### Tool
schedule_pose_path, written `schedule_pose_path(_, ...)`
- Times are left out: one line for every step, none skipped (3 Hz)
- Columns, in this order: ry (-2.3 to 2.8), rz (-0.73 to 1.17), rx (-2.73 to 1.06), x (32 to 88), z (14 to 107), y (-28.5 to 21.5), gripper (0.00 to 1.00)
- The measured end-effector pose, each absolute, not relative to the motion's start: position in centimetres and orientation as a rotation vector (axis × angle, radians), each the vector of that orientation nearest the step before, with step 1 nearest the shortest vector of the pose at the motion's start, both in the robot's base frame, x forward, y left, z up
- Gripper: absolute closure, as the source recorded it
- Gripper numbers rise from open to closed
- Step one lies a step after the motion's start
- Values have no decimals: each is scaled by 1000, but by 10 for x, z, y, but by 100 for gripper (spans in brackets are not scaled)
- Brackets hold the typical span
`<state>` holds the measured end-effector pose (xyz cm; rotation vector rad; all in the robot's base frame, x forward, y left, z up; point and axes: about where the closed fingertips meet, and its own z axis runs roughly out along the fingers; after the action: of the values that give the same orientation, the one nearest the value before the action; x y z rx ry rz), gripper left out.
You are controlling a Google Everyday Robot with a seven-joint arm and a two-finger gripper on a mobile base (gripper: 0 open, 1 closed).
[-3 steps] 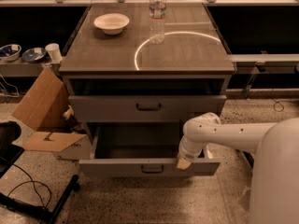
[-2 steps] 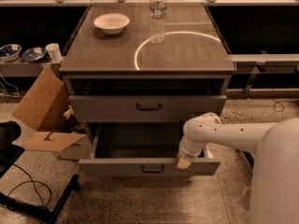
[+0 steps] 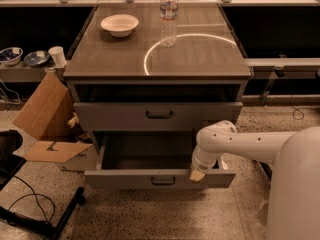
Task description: Open middle drawer
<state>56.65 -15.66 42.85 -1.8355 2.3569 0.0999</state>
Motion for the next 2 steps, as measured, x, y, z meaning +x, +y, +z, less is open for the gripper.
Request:
schedule_pose_path(2357,100,-1835,566,428,-157,5)
schedule_pose_path(2358,101,-1835,566,428,-157,0)
